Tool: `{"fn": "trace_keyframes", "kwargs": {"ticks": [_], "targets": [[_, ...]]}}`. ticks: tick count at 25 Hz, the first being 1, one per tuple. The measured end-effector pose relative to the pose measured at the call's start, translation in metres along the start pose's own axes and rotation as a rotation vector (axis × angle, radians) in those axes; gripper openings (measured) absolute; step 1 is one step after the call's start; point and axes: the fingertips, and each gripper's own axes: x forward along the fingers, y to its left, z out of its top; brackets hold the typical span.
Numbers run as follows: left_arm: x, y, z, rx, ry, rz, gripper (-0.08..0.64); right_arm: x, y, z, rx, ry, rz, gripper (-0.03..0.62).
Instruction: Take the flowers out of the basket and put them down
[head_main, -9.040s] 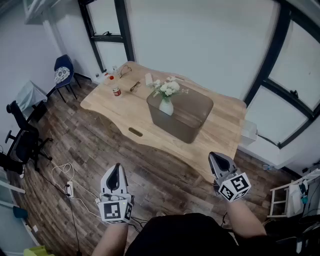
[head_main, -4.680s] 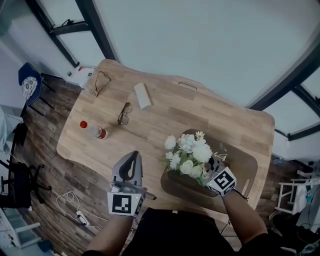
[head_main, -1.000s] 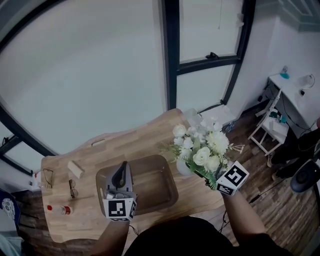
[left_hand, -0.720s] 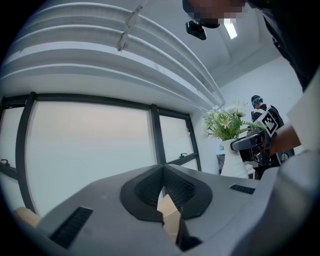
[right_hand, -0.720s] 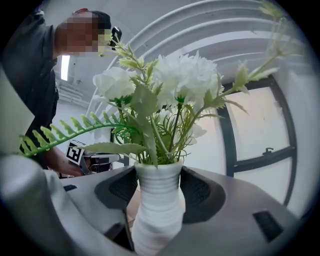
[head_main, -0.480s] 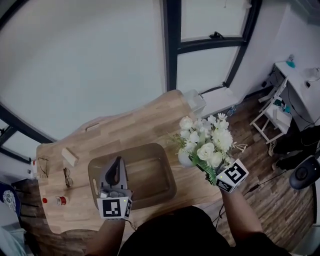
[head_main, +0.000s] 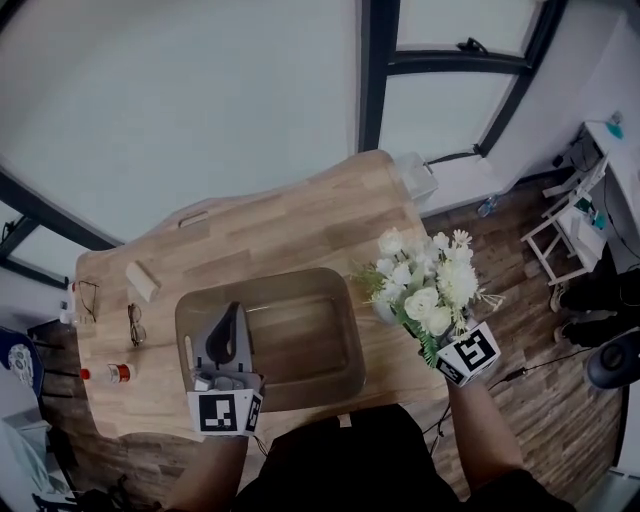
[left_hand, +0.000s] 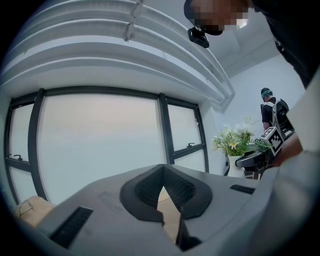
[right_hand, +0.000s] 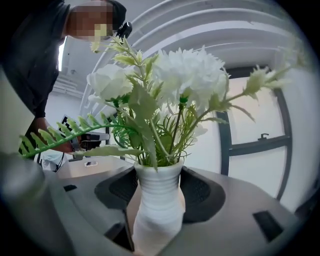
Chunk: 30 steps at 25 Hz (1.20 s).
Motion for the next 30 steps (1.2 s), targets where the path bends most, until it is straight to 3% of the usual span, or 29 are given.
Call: {"fn": "trace_keyframes", "kwargs": {"ticks": [8, 24, 27, 30], "targets": [[-0.003, 0.003, -0.019, 0.001, 0.067, 0.031, 0.005, 0.01, -0.009, -0.037, 0.009, 0.05, -0.015, 0.282], [-0.002, -0.003, -0.045, 0.027, 0.147, 0.012, 0.005, 0.009, -0.002, -0.107, -0.17, 0.213, 0.078, 0.282], [-0.004, -0.003, -0.046, 0.031, 0.15, 0.01, 0.005, 0.011, -0.001, -0.114, -0.238, 0.207, 0.1, 0.282], [-0.006, -0.004, -0.045, 0.034, 0.146, 0.006, 0.005, 0.017, 0.002, -0.104, -0.374, 0.13, 0.136, 0.282]]}}
